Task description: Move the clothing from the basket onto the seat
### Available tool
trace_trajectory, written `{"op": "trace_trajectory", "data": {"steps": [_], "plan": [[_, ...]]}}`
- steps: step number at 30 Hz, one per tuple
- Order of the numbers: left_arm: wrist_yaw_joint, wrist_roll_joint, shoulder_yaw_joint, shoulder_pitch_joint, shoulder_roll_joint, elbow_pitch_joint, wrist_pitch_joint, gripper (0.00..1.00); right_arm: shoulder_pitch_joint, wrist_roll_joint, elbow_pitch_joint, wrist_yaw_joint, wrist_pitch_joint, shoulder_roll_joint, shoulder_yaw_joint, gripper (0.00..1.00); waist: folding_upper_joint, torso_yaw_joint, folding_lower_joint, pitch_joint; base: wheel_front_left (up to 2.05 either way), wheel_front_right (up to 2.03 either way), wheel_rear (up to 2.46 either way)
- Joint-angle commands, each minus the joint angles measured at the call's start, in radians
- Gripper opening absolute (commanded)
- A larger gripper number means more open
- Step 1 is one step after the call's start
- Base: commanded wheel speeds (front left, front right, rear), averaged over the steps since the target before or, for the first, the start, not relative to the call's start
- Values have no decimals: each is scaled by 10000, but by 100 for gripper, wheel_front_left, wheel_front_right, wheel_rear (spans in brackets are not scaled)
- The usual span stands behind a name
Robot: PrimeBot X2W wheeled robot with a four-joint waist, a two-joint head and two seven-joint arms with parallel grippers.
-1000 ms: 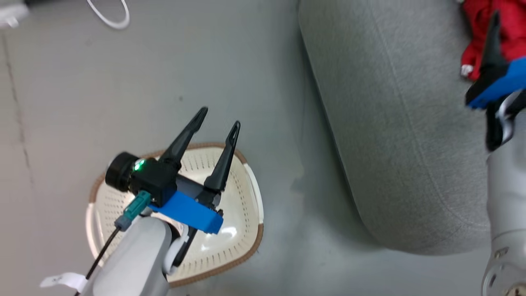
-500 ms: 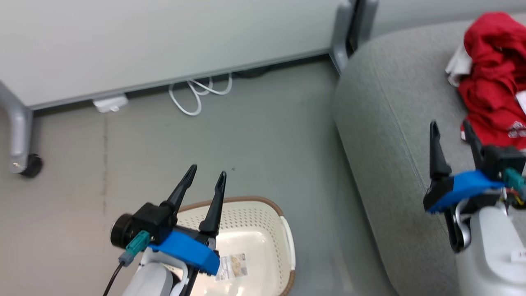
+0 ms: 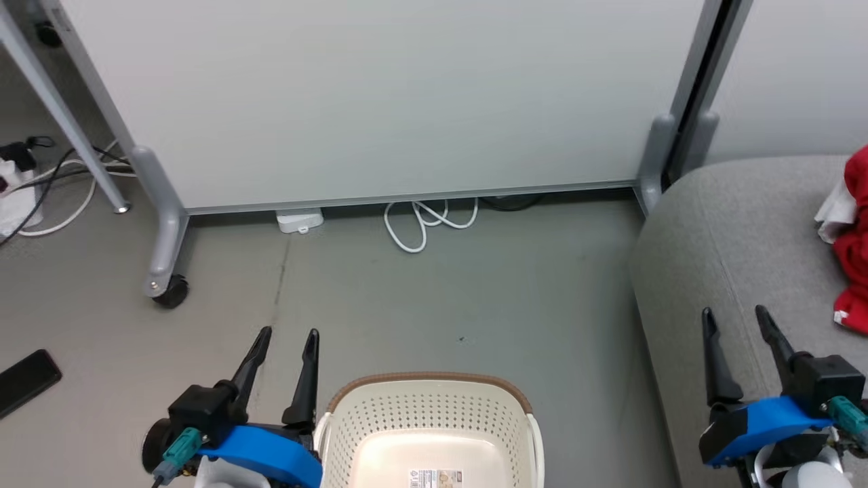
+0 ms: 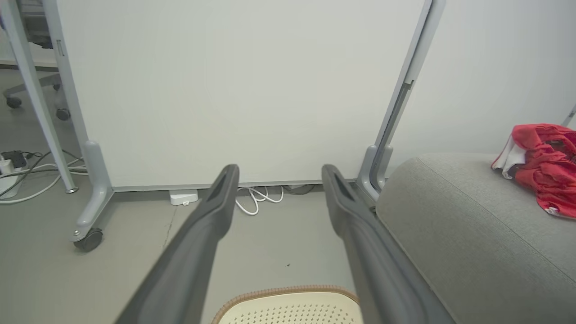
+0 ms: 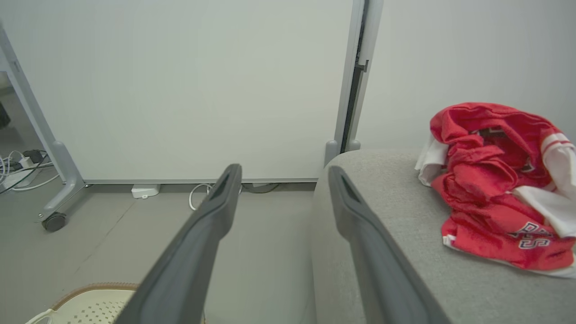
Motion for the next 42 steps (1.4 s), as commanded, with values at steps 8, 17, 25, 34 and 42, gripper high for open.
{"op": "trace_trajectory", "data": {"steps": [8, 17, 25, 34, 42], "plan": [[-18, -56, 670, 315, 179, 117, -25, 100, 909, 572, -725, 5, 135, 6, 581, 100, -1, 513, 3, -353, 0, 0, 0], [-18, 56, 823, 433, 294, 250, -25, 100, 1235, 678, -864, 5, 159, 8, 786, 100, -1, 534, 3, -386, 0, 0, 0], [-19, 5, 752, 482, 287, 356, -25, 100, 1288, 782, -845, 5, 152, 9, 715, 100, -1, 476, 3, -376, 0, 0, 0], [-19, -158, 594, 400, 333, 390, -25, 100, 1296, 898, -871, 5, 184, 9, 832, 100, -1, 436, 3, -325, 0, 0, 0], [0, -245, 579, 917, 96, 846, 94, 0, 1315, 969, -257, 0, 261, 86, 803, 0, -1, 425, 3, -320, 0, 0, 0]]}}
